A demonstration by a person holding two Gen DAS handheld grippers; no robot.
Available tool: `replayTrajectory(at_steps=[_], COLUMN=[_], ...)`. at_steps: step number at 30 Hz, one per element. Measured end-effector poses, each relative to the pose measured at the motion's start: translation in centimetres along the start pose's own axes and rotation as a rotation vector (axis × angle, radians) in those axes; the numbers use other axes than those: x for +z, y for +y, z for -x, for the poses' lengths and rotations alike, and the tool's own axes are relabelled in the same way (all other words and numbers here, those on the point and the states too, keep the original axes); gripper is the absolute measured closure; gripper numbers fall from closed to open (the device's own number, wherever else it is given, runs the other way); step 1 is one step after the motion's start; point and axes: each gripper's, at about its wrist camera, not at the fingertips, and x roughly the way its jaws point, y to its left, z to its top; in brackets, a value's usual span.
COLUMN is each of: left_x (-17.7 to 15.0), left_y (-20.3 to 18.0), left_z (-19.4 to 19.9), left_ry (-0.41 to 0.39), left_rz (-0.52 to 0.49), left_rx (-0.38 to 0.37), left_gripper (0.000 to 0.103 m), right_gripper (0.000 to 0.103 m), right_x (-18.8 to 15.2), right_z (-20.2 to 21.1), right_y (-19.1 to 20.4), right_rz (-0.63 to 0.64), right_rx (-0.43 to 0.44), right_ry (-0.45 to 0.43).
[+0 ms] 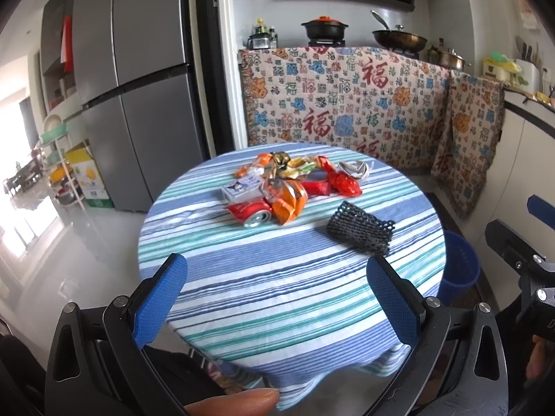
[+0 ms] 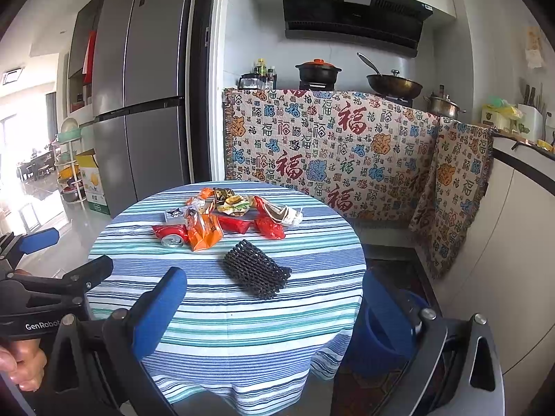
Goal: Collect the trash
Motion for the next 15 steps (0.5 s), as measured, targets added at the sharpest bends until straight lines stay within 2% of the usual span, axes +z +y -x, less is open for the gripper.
replayTrajectory(at_steps=[15], left_x=[0.05], left_y=[0.06], left_z=[-0.14], left_ry=[0.004], left_rz=[0.001], left_rx=[0.001], left_gripper=[0.000], right_gripper=[0.000], right_x=[0.05], right_z=[-0.05], right_y=[0.07], right_rz=[-0.001], right_rx=[0.001], right_ry=[0.004])
